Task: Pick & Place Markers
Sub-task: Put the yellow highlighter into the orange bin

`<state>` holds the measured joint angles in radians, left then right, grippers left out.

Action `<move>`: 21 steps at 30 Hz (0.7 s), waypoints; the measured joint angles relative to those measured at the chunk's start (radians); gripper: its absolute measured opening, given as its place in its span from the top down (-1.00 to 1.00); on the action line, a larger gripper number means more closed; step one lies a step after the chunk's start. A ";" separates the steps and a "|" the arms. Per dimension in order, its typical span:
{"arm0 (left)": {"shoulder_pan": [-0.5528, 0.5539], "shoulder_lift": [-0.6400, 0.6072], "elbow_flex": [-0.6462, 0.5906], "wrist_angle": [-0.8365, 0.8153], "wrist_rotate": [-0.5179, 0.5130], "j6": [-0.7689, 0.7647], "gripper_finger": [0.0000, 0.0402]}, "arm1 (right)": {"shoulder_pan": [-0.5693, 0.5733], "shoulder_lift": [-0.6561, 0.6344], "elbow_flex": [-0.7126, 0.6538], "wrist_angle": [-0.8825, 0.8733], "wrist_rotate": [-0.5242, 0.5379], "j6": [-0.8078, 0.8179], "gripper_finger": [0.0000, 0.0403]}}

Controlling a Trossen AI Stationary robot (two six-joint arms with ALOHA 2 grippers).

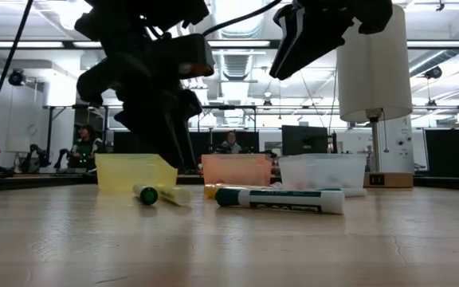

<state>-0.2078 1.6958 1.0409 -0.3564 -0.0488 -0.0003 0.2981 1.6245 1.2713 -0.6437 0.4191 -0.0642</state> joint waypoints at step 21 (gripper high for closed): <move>-0.014 0.000 -0.085 0.051 -0.073 0.183 0.29 | 0.000 0.000 0.000 0.008 0.000 0.004 0.37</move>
<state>-0.2222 1.6958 0.9558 -0.3054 -0.1215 0.1825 0.2985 1.6245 1.2713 -0.6354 0.4191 -0.0599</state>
